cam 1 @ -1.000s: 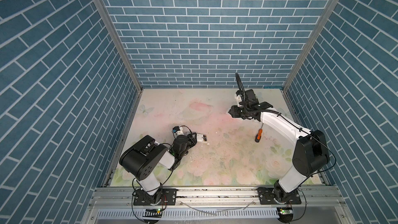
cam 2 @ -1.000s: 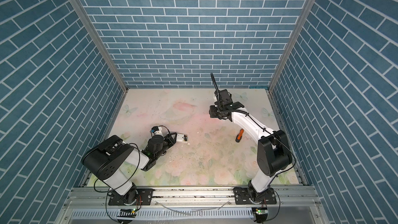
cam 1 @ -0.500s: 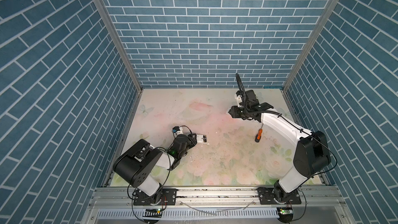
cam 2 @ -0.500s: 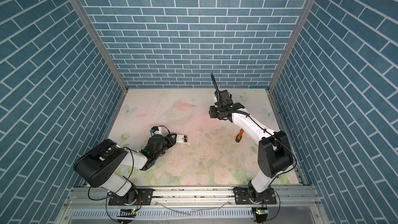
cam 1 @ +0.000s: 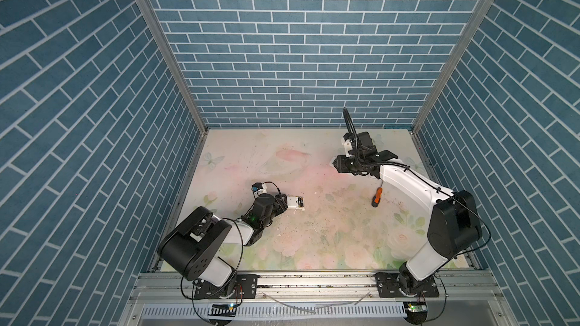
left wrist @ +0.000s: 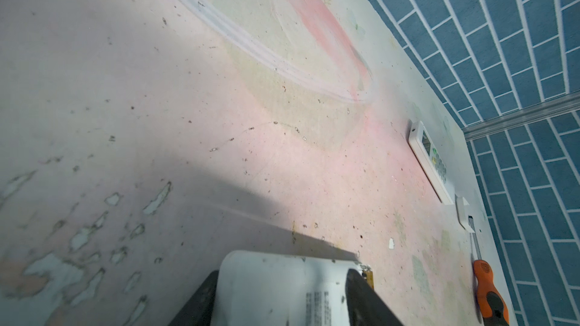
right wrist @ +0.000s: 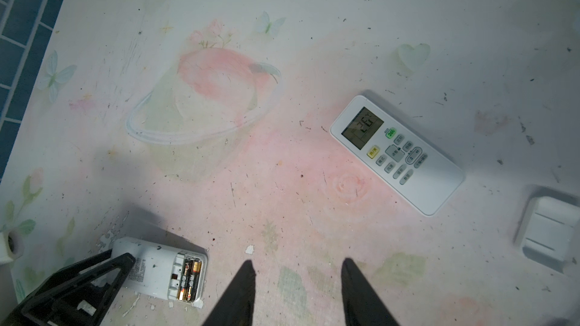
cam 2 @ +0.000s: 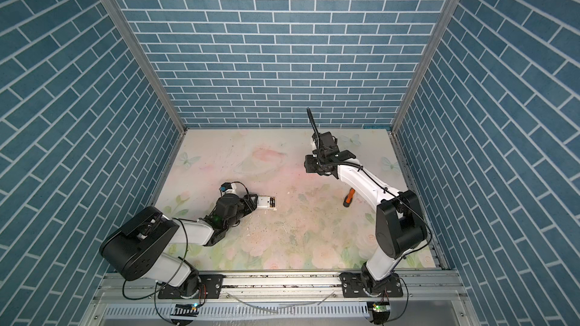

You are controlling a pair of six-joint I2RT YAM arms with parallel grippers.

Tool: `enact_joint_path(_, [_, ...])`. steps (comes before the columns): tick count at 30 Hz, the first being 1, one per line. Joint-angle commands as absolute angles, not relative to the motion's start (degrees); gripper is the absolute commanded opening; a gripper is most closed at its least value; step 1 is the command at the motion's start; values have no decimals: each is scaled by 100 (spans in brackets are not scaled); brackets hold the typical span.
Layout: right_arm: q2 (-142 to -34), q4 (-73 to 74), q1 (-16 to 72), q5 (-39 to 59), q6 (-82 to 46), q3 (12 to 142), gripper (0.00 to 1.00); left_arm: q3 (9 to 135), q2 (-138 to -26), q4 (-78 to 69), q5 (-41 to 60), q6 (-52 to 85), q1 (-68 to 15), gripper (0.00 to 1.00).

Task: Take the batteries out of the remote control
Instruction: 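Hold the remote on the table with the left gripper, batteries facing up, then release the remote with the left gripper while right gripper grasps the orange screwdriver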

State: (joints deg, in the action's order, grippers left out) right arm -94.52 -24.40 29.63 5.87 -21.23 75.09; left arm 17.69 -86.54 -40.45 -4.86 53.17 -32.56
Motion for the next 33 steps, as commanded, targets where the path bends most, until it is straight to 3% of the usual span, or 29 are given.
enact_joint_path(1, [-9207,-2393,3006,627,-2316,7326,46,1877,-8599,-3181,-490,5252,-3270,65])
enact_joint_path(13, [-8864,-2761,3015,185,-2643,7137,47,2420,-8359,-1835,-421,5271,-3276,68])
enact_joint_path(22, [-8275,-3898,2972,-656,-3384,6735,49,3036,-7363,10,-449,4988,-3270,69])
enact_joint_path(33, [-8094,-4431,1857,-619,-3842,5928,55,3854,-6779,1139,-374,4646,-3193,72])
